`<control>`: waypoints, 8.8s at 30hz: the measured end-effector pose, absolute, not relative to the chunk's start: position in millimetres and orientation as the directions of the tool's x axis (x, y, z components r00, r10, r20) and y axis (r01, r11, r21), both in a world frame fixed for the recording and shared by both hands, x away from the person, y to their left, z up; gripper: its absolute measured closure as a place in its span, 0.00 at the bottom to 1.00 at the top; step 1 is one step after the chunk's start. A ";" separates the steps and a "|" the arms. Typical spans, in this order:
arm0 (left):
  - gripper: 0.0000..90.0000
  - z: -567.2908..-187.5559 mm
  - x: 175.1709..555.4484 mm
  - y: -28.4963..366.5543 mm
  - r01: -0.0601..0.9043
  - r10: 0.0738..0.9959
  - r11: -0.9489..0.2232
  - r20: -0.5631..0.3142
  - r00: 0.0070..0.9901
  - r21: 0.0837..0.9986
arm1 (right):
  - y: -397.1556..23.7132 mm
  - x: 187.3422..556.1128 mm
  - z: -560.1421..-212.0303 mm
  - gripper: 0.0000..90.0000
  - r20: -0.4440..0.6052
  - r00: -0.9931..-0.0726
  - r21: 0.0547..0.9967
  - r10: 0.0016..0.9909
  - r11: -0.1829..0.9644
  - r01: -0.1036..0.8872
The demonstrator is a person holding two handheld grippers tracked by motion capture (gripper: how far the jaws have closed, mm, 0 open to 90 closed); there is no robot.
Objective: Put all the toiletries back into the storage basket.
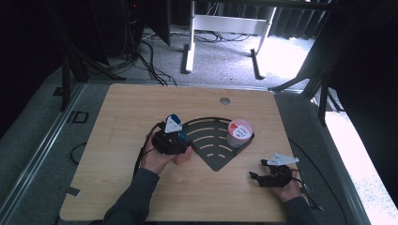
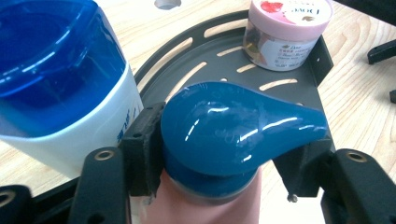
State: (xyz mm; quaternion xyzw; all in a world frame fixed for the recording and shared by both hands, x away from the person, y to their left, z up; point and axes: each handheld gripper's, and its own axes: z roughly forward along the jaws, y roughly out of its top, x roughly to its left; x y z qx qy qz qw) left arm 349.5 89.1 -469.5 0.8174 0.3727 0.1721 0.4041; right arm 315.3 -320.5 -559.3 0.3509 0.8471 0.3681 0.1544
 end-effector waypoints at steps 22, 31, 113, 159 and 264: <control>0.58 -467.2 349.9 92.8 0.467 0.755 -0.394 -0.012 0.656 0.792 | -320.5 315.3 -559.3 0.26 -0.002 -0.706 0.732 0.709 0.481 0.482; 0.58 -465.5 345.8 91.3 0.466 0.753 -0.408 0.001 0.658 0.785 | -320.6 315.4 -559.4 0.26 -0.003 -0.706 0.732 0.708 0.483 0.481; 0.58 -424.5 344.6 23.1 0.374 0.625 -0.466 0.000 0.781 0.802 | -320.5 315.4 -559.3 0.26 -0.001 -0.706 0.733 0.709 0.481 0.482; 0.58 -433.6 375.5 2.0 0.395 0.665 -0.437 -0.005 0.747 0.808 | -320.5 315.4 -559.4 0.26 -0.002 -0.706 0.733 0.709 0.481 0.481; 0.59 -460.3 463.4 -43.5 0.486 0.805 -0.362 0.003 0.594 0.795 | -320.5 314.9 -559.3 0.26 -0.001 -0.709 0.732 0.706 0.484 0.480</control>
